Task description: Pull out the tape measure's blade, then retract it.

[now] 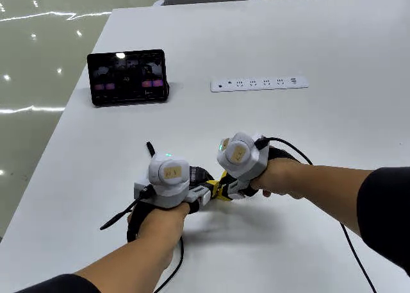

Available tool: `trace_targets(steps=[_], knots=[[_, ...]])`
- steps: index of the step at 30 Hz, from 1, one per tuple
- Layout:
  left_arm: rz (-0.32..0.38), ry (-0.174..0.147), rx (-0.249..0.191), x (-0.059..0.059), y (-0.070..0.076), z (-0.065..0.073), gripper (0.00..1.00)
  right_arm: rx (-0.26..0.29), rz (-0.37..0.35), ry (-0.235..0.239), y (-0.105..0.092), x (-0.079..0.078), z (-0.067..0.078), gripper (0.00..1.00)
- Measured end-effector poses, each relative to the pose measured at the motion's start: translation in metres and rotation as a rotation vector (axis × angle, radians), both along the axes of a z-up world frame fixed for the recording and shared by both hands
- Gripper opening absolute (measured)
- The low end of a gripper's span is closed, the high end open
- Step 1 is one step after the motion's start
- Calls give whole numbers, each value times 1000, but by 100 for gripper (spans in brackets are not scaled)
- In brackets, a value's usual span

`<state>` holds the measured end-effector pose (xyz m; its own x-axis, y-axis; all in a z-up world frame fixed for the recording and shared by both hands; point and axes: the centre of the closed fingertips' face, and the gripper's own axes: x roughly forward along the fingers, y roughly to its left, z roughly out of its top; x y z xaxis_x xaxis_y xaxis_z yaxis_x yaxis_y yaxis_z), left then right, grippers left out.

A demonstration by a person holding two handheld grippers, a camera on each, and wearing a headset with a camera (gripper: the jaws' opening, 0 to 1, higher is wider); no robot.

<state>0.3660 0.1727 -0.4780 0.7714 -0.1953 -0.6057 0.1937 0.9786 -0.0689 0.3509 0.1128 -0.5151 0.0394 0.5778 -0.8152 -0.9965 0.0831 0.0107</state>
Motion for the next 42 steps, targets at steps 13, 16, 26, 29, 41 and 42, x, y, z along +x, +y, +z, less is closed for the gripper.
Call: trace_targets(steps=[13, 16, 26, 29, 41, 42], knots=[[-37, -14, -96, -8, 12, 17, 93, 108, -110, -29, -31, 3, 38, 19], [-51, -31, -112, -12, 10, 25, 98, 124, -137, -32, -43, 1, 46, 20], [-173, -42, -159, -34, 1, 37, 99, 177, -239, -31, -85, -7, 63, 27], [-211, 13, -129, -46, 4, 33, 99, 181, -262, -40, -97, -11, 66, 29], [-349, 21, -78, -72, 19, 46, 99, 199, -398, -50, -161, -25, 74, 38], [-355, 16, -85, -73, 19, 49, 99, 200, -402, -53, -165, -26, 75, 39]])
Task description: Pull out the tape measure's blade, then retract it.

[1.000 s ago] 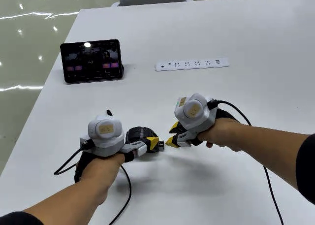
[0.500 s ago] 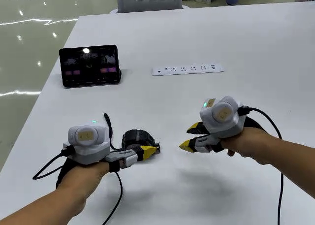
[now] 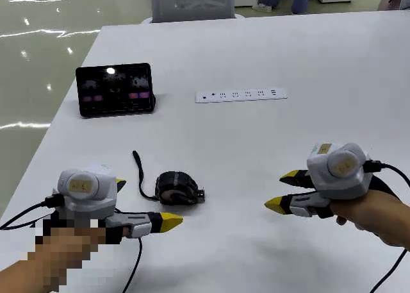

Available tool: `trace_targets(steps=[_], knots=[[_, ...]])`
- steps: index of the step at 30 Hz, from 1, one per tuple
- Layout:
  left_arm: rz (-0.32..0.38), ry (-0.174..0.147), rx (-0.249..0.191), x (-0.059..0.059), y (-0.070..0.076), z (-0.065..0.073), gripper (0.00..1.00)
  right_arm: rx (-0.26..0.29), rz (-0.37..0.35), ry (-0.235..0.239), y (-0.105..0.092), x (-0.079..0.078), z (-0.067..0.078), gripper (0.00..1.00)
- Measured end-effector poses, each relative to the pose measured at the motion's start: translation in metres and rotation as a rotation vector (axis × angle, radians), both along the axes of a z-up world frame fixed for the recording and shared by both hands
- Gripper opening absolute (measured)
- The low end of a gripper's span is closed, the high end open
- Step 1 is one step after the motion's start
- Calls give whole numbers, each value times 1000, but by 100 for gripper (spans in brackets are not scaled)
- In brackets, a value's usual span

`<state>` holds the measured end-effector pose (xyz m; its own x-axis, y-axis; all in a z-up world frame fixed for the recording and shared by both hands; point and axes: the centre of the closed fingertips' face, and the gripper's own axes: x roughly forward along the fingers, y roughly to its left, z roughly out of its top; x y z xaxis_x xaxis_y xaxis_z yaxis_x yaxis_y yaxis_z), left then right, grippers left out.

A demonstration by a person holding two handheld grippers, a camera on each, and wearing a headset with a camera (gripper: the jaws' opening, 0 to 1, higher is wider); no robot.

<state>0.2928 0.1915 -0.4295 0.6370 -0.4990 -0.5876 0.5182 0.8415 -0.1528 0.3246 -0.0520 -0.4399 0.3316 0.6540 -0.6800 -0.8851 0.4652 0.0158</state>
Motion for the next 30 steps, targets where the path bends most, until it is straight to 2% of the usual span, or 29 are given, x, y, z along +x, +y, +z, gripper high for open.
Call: trace_targets(steps=[2, 3, 5, 11, 14, 18, 20, 21, 25, 30], knots=[[-6, -14, -7, -2, 4, 4, 99, 4, -9, -2, -9, -2, 3, 43], [-6, -5, -5, -4, 8, 3, 99, 11, -17, 2, -11, -6, 6, 45], [-2, 14, -27, -7, 13, 3, 99, 25, -36, 12, -18, -7, 5, 49], [15, -4, -32, -18, 33, 11, 99, 22, -60, 18, -39, -18, -1, 58], [32, -16, -24, -23, 46, 14, 99, 15, -78, 24, -53, -22, -3, 62], [41, -1, -18, -30, 59, 13, 99, 17, -94, 17, -69, -25, -1, 68], [43, -8, -13, -33, 63, 13, 99, 30, -99, 17, -73, -26, 2, 74], [41, 1, -11, -35, 66, 13, 99, 33, -101, 19, -78, -26, 2, 76], [37, 10, 11, -39, 74, 11, 99, 2, -109, 9, -94, -29, -1, 82], [34, 12, 26, -39, 81, 13, 99, -4, -119, 18, -109, -32, -5, 95]])
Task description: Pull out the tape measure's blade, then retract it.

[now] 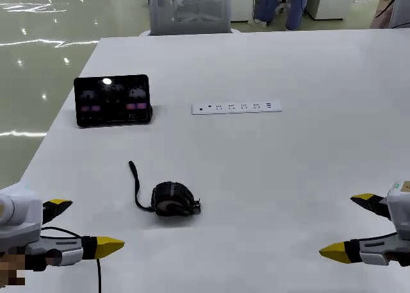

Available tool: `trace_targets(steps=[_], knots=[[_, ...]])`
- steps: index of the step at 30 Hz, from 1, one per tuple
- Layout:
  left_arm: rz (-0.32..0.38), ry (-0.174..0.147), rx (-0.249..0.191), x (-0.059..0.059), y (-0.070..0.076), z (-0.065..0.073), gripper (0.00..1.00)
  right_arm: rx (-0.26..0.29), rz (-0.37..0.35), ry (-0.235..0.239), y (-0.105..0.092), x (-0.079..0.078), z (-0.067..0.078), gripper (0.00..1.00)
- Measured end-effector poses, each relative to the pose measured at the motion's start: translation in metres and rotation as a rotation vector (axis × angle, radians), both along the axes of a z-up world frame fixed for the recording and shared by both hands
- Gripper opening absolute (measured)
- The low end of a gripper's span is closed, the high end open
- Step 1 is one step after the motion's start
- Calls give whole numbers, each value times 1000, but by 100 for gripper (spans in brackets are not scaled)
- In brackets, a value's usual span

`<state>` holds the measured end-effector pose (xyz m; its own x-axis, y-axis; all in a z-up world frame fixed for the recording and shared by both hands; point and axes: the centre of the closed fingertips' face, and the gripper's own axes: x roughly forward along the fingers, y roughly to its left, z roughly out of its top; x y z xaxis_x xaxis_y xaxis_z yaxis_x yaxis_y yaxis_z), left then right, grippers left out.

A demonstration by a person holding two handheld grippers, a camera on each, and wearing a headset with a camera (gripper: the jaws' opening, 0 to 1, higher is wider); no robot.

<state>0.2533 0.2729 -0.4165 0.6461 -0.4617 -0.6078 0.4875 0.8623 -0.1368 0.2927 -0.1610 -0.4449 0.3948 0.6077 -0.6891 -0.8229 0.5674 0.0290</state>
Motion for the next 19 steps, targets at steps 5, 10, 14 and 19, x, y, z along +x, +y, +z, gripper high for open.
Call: trace_targets(steps=[5, 10, 14, 19], knots=[[-35, 39, -6, -5, -1, -2, 99, -22, 11, 2, -9, -4, 3, 99], [-44, 33, 22, -4, 4, -4, 99, -13, 0, -8, -11, -1, 7, 99], [-28, 23, 21, -2, 8, -2, 99, -16, -6, 0, -14, -3, 3, 99], [-21, 17, 24, -2, 11, -2, 99, -17, -9, 5, -15, -5, 2, 99]])
